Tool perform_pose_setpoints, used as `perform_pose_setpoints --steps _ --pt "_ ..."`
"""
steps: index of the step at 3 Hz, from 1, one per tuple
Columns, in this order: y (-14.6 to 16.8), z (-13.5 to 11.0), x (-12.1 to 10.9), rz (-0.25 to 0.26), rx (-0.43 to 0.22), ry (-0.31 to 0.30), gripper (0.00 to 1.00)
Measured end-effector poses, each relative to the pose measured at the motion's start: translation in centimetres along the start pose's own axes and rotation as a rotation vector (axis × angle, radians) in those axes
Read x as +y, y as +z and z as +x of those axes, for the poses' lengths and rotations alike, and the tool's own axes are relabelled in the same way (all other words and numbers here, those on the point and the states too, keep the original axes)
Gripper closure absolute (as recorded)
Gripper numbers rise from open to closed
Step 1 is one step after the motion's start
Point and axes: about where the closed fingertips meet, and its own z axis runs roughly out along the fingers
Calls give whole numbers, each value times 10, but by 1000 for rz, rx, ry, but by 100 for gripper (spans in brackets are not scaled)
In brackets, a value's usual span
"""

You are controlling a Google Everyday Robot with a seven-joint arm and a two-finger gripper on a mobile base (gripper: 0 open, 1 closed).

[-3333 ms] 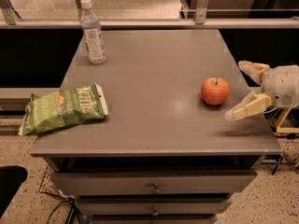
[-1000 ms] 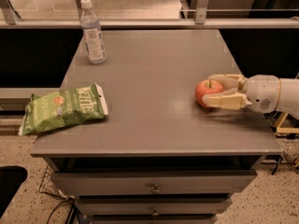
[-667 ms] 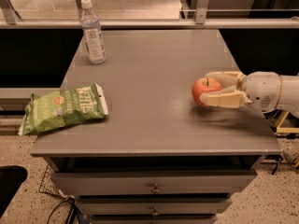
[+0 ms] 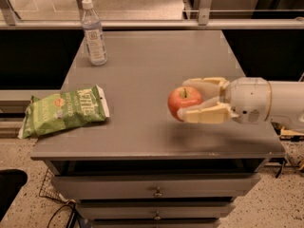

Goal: Move apple near green jalapeno chip bag

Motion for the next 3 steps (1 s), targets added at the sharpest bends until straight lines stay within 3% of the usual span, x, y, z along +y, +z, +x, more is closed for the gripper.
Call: perform_pose_setpoints --steps 1,2,3 --pt "52 7 58 -90 12 -15 100" --pt "88 14 86 -158 4 -36 100" --pt "120 12 91 -219 -16 -79 100"
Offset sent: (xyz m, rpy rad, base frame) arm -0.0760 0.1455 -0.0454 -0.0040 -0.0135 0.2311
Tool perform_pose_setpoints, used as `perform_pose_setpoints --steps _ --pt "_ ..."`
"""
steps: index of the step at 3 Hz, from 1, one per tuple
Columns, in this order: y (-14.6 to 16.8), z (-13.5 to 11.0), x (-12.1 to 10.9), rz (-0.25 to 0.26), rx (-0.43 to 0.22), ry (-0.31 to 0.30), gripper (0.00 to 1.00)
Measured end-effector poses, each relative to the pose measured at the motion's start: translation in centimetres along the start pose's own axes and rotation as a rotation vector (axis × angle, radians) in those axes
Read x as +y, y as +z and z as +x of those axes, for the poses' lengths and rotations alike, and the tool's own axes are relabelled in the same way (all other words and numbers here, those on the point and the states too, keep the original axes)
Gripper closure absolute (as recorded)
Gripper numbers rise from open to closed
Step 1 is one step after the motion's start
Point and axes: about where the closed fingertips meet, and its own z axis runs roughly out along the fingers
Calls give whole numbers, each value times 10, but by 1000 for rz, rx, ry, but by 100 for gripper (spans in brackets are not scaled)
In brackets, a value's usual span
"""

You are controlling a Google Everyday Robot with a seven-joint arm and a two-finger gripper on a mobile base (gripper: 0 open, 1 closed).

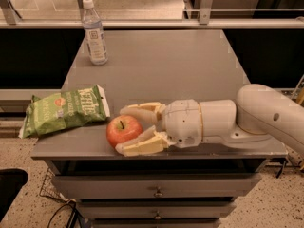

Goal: Move apple near green jalapeno chip bag

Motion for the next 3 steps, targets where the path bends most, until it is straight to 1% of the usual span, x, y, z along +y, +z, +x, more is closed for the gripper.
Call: perform_pose_setpoints --steps 1,2,3 --pt "19 -5 -16 -33 -17 -49 100" --pt "32 -5 -36 -51 -34 -83 100" --pt "31 1 -55 -39 -35 -95 100"
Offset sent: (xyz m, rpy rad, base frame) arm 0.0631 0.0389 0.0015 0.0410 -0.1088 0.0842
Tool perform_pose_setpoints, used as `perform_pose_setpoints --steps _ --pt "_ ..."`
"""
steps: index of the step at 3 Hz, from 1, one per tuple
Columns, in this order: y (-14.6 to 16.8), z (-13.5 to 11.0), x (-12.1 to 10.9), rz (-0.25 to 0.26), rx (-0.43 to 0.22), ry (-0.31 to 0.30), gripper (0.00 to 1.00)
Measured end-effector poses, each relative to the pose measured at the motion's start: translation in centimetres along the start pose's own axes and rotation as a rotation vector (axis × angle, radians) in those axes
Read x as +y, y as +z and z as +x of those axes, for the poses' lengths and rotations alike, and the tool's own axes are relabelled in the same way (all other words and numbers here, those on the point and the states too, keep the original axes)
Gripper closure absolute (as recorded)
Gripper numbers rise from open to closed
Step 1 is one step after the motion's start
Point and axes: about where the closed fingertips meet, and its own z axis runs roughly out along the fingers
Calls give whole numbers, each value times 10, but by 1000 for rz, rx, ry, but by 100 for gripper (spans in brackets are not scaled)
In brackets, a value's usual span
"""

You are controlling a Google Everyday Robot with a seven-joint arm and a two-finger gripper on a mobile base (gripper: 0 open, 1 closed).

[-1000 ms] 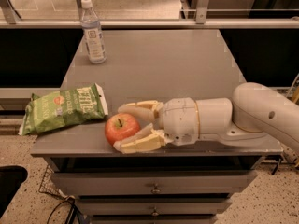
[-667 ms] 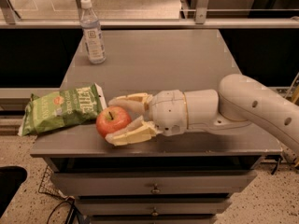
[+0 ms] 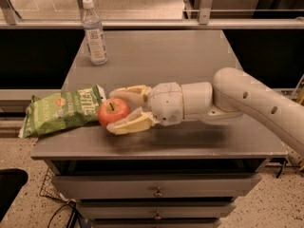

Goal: Move apple near green jalapeno chip bag

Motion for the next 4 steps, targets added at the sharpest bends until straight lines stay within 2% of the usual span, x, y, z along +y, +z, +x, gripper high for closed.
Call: perform_pose_setpoints --steps 2,3,4 --pt "-11 23 -23 28 35 -3 100" --pt "-16 37 -25 32 72 -14 100" --pt "-17 40 -25 33 82 -17 100"
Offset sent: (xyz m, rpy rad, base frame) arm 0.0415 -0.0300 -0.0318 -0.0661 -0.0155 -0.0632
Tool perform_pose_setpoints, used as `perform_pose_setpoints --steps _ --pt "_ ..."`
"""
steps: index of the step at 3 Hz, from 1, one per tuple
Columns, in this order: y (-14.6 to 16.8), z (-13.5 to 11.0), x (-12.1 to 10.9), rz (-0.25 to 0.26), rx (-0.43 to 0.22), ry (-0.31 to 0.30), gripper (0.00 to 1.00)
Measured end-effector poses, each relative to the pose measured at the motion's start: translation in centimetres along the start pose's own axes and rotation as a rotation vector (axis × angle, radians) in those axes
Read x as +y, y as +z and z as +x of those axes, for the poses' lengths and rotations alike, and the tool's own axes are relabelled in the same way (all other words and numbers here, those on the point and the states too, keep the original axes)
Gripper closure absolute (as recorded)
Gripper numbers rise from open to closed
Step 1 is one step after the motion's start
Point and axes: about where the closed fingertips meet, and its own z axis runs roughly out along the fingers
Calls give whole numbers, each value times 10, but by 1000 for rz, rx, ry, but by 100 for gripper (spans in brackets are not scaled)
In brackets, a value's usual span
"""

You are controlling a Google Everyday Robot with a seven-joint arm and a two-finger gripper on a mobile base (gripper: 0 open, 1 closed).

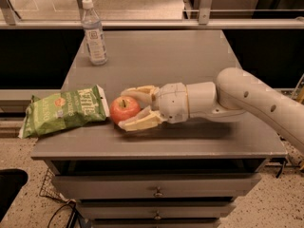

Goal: Move apple near green jalapeno chip bag

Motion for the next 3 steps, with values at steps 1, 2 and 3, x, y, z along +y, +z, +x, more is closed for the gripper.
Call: perform_pose_setpoints --steps 1,2,3 --pt "0 0 0 0 0 0 84" --pt "2 -1 1 -4 -1 -1 61" --pt "4 -2 2 -8 -2 -2 36"
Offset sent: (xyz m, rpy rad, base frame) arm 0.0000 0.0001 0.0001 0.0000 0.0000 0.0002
